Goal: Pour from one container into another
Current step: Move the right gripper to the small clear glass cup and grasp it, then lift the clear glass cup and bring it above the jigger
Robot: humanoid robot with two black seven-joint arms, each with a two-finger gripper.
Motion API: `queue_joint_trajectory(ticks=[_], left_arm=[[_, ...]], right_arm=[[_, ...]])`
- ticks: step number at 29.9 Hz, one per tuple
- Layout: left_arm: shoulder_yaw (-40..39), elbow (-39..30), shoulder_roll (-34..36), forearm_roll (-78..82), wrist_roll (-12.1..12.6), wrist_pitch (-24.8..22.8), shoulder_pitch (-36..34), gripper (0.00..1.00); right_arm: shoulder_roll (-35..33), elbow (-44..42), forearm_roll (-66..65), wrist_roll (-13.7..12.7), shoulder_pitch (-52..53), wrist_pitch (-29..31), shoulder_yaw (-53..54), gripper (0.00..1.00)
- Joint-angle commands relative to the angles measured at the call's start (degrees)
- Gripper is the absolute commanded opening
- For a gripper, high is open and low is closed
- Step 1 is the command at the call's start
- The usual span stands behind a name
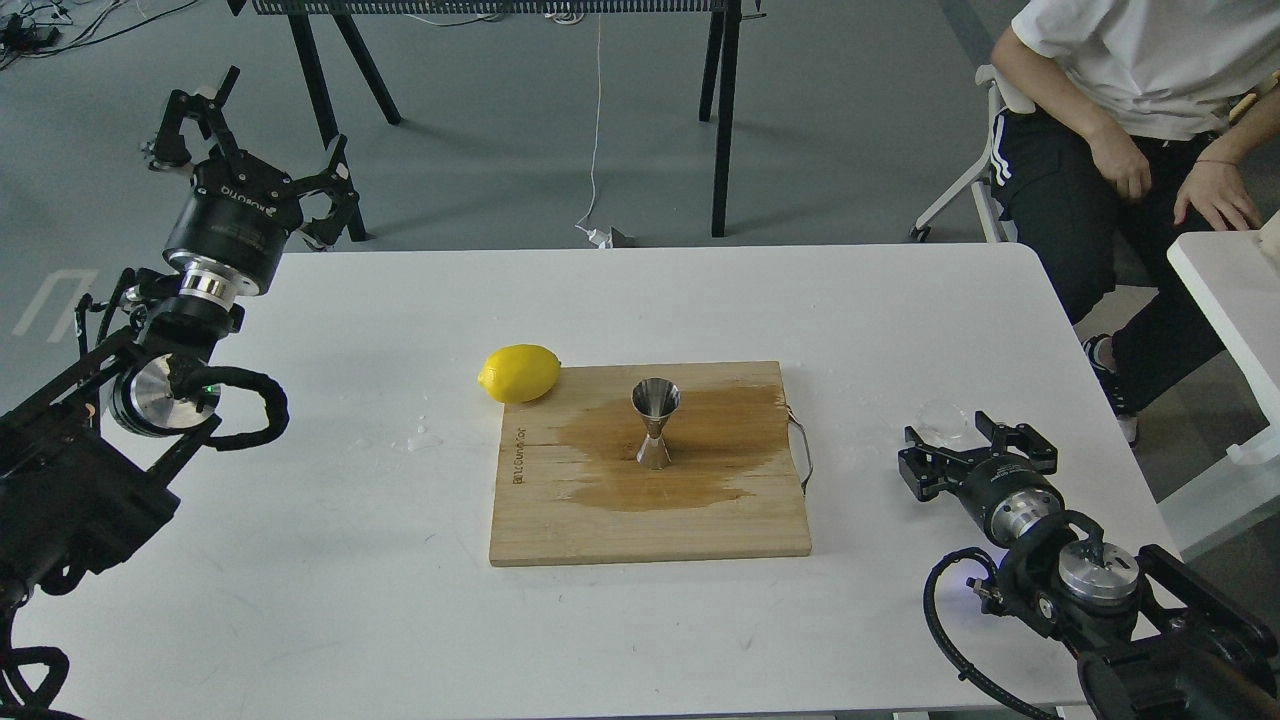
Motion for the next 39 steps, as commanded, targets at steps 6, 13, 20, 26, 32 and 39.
queue_joint_trajectory(ticks=[6, 13, 20, 26, 32, 39], left_arm=[[0.0, 0.0, 0.0, 0.1, 0.0, 0.0, 0.0, 1.00], [0.0, 0.0, 0.1, 0.1, -0.1, 0.0, 0.0, 1.00], [-0.1, 0.0, 0.0, 0.1, -0.1, 0.1, 0.0, 1.00], [-0.1, 0.0, -0.5, 0.1, -0.1, 0.3, 0.0, 1.00], [-0.1, 0.0, -0.5, 0.1, -0.1, 0.4, -0.1, 1.00], [-0.1, -0.1, -0.1, 0.1, -0.1, 0.4, -0.2, 1.00]], right_arm=[[1.5, -2.7, 0.0, -0.1, 1.4, 0.5, -0.5, 0.84], [1.8, -3.1, 0.0, -0.1, 1.4, 0.8, -0.3, 0.77], [2.4, -3.1, 0.0, 0.2, 1.4, 0.7, -0.2, 0.55], [2.4, -2.5, 0.0, 0.3, 1.4, 0.8, -0.3, 0.44], [2.2, 0.5, 0.0, 0.5, 1.4, 2.3, -0.2, 0.40], [-0.1, 9.6, -1.8, 0.4, 1.7, 1.6, -0.4, 0.40]])
